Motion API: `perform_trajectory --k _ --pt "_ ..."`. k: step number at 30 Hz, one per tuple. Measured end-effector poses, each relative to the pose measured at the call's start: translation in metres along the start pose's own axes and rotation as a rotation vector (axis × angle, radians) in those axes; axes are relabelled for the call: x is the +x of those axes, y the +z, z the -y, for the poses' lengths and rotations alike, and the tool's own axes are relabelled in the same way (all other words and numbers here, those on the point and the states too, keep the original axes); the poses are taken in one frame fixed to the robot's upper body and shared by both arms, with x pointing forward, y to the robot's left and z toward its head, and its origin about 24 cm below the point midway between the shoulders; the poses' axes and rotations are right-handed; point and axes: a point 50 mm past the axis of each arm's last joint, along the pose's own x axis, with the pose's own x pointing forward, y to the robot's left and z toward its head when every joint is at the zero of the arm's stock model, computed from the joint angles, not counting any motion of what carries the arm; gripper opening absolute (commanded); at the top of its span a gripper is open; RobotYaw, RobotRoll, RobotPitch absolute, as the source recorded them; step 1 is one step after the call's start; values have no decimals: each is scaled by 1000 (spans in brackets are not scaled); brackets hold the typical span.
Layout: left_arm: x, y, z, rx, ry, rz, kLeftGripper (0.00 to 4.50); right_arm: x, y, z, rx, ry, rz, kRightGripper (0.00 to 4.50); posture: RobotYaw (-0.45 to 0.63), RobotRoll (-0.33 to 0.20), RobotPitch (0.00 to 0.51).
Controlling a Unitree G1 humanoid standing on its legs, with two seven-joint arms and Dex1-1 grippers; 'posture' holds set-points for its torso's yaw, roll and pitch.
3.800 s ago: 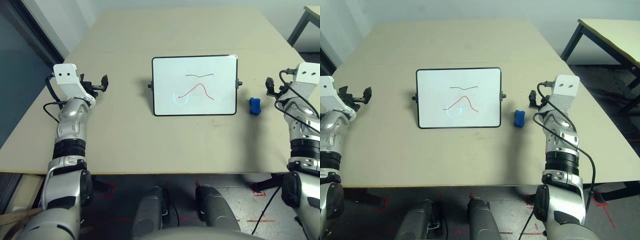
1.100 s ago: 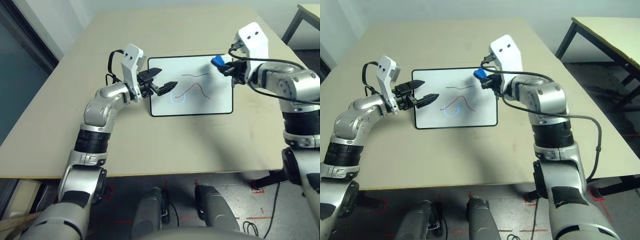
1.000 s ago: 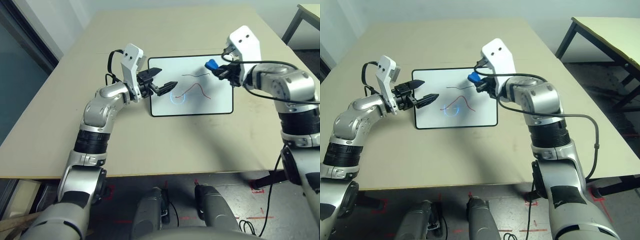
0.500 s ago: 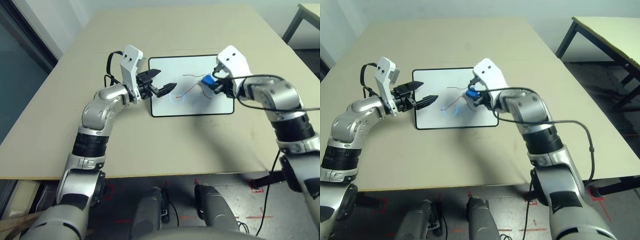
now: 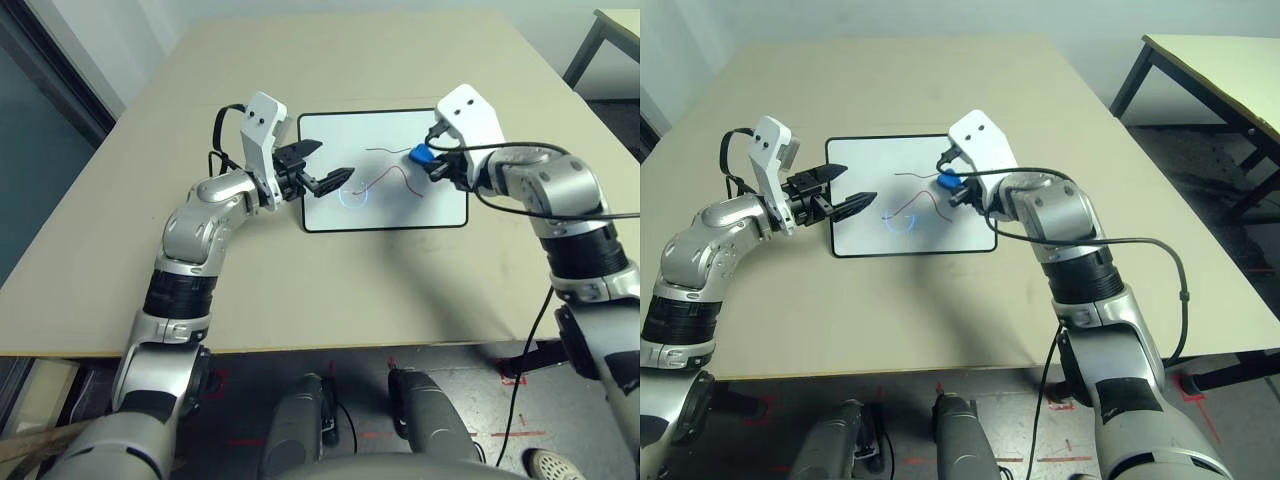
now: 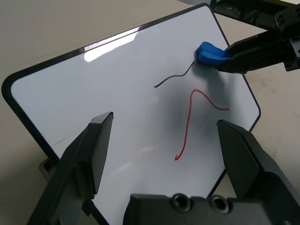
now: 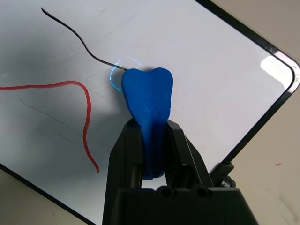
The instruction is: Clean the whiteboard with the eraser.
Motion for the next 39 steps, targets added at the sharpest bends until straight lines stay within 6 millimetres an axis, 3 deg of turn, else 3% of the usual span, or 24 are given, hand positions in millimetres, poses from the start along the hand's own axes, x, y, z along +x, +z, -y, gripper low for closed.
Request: perform_trajectory --k 12,18,23,34,39 --pt "0 0 0 -7 -3 2 4500 -6 -24 -28 1 106 -93 568 -149 0 151" --pt "0 0 1 -11 -7 6 4500 0 -6 -10 2 20 -28 568 -142 0 154" --pt "0 0 1 -13 -1 7 4500 2 -5 -2 2 -14 4 568 -145 0 153" --pt "0 -1 1 -16 -1 6 4500 -12 -51 -42 9 110 -163 568 -156 0 154" --pt "0 -1 2 -17 -2 6 4500 -10 -50 -38 18 98 -178 568 -156 0 157"
